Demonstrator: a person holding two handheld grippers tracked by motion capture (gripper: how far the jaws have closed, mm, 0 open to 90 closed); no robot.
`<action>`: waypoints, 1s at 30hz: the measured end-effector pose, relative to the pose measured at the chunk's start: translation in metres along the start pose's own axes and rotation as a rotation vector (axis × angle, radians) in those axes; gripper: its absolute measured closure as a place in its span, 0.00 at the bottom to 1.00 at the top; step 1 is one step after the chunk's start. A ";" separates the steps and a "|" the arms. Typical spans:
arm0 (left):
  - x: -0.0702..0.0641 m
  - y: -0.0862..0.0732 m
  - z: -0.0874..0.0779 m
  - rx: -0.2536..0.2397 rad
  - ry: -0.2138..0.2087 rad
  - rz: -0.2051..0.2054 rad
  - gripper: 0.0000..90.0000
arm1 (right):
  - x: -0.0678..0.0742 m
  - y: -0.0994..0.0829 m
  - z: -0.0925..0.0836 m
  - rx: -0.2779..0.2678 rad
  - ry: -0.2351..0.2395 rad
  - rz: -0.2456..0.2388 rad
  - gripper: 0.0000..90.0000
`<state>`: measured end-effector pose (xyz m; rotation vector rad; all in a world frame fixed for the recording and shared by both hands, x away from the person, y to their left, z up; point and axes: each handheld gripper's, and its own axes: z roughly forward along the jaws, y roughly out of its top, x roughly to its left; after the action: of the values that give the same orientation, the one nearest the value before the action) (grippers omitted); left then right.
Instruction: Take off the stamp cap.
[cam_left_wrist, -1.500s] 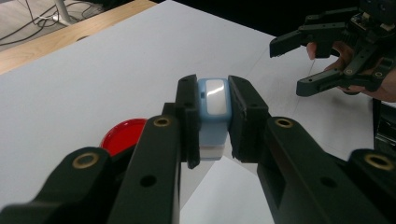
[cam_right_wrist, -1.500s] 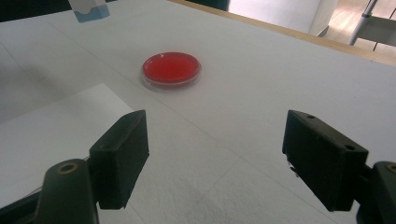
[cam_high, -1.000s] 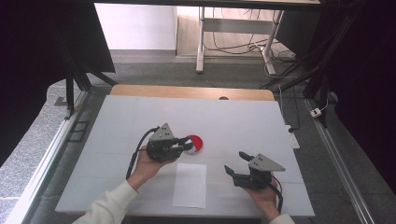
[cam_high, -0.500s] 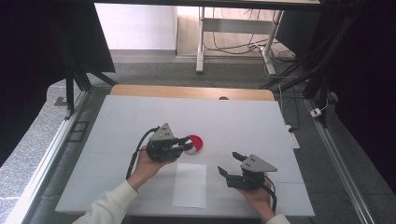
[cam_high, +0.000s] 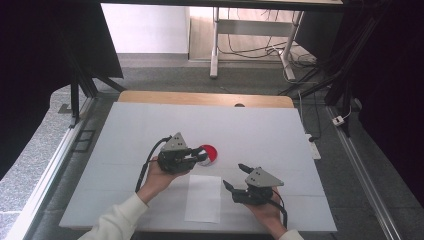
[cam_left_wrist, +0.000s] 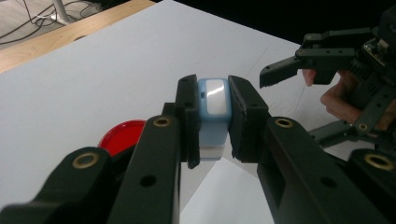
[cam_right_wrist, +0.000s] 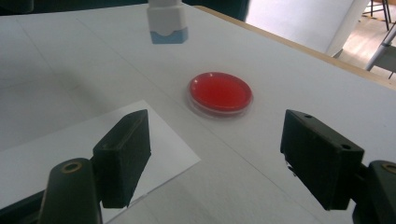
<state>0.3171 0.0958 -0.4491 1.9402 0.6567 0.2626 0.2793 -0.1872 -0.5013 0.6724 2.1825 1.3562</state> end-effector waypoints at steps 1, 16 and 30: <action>0.000 0.000 0.000 0.000 -0.001 -0.001 0.83 | 0.001 0.001 0.001 -0.001 0.002 -0.007 0.27; -0.003 -0.002 0.005 0.011 -0.010 -0.001 0.83 | 0.014 0.008 0.020 0.011 -0.007 -0.034 0.29; -0.003 -0.003 0.012 0.018 -0.009 -0.021 0.83 | 0.021 0.013 0.036 0.001 -0.037 -0.045 0.34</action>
<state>0.3192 0.0858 -0.4572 1.9496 0.6750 0.2355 0.2879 -0.1448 -0.5062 0.6400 2.1568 1.3099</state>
